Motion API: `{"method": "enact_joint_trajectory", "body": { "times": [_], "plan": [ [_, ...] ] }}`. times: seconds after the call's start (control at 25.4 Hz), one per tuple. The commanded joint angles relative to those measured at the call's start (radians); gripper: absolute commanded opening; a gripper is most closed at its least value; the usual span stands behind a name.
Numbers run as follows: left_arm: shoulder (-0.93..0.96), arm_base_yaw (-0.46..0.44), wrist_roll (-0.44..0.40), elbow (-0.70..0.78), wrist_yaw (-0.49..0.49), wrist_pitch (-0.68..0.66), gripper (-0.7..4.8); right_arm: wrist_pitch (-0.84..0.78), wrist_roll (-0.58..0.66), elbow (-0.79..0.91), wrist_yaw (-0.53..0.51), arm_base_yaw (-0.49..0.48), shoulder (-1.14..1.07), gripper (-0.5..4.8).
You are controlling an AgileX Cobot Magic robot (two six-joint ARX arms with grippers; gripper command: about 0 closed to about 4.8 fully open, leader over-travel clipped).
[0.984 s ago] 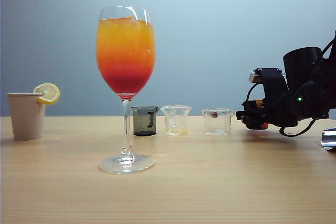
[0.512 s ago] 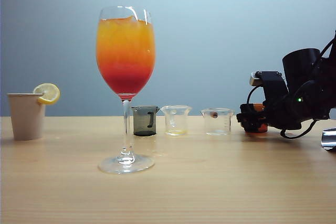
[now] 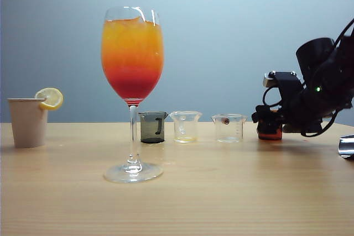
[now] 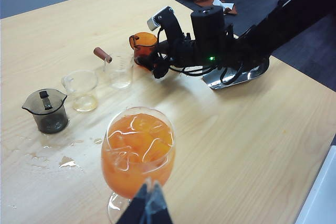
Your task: Pick up the fourth measuring cup from the left, pour the grenadine inside into the goblet, and finally put the measuring cup back in its original place.
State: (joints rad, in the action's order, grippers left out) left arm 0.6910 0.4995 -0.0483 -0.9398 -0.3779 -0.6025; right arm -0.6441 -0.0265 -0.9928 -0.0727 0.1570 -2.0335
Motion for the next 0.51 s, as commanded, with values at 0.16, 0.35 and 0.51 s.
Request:
{"method": "enact_joint_trajectory", "body": {
  "times": [0.16, 0.35, 0.51],
  "plan": [
    [-0.001, 0.000, 0.003, -0.006, -0.002, 0.013, -0.06, 0.141, 0.000, -0.002, -0.001, -0.002, 0.081, 3.38],
    [-0.002, 0.000, 0.003, -0.006, -0.002, 0.010, -0.06, 0.290, 0.001, -0.002, -0.013, -0.001, 0.142, 3.33],
    [-0.002, 0.000, 0.003, -0.006, -0.001, -0.010, -0.06, 0.429, 0.001, -0.003, -0.012, -0.001, 0.201, 1.32]
  ]
}}
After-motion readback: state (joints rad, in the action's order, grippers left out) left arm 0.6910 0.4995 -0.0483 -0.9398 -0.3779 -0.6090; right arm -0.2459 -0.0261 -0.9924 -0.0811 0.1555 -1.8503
